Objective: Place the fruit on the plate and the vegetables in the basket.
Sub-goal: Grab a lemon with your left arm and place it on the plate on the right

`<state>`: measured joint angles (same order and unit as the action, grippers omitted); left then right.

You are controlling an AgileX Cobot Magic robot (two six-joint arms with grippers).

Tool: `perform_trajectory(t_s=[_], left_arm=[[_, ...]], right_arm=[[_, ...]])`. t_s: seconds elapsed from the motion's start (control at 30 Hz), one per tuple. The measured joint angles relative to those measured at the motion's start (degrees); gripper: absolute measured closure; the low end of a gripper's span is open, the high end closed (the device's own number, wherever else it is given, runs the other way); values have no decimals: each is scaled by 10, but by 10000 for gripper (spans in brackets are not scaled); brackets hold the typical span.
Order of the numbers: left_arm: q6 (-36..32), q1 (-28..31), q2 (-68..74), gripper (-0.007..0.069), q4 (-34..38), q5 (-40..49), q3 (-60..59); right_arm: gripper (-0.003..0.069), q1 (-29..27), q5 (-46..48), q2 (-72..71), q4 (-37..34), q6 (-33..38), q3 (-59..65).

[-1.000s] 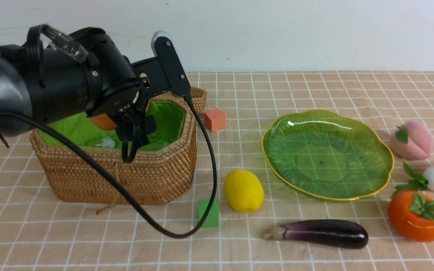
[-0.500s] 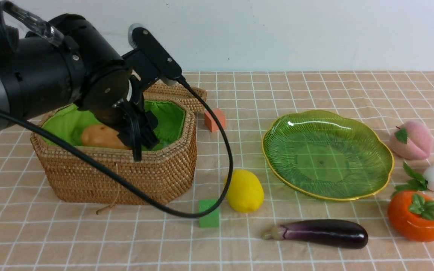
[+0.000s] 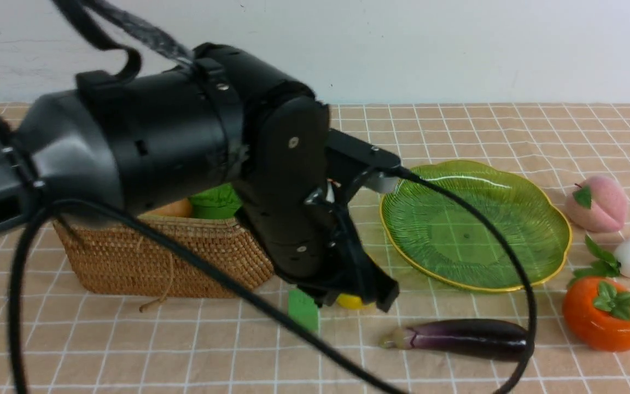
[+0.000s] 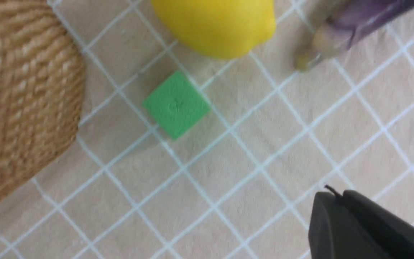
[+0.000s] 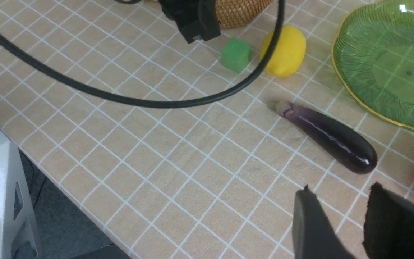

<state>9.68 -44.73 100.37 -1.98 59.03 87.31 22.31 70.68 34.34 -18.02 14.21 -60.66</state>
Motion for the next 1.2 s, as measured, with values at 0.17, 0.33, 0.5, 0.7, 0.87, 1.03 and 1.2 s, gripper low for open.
perform_trajectory(t_s=[0.17,0.33,0.5,0.7,0.87,1.03,1.2], left_arm=[[35,1,93,349,-6,22,99],[137,1,186,36,-62,16,183],[232,2,241,-39,-138,-1,214],[254,3,284,-13,-148,-5,218],[254,4,290,33,-147,-3,224],[241,4,286,33,-136,0,233],[180,-7,273,33,-115,9,300]], right_arm=[[424,0,11,-26,1,-5,0],[424,0,15,-62,1,-7,-1],[424,0,17,-84,1,-7,-1],[424,0,18,-96,1,-7,-1],[424,0,18,-97,6,-7,-1],[424,0,18,-97,10,-7,-1],[425,0,4,-97,33,-16,-1]])
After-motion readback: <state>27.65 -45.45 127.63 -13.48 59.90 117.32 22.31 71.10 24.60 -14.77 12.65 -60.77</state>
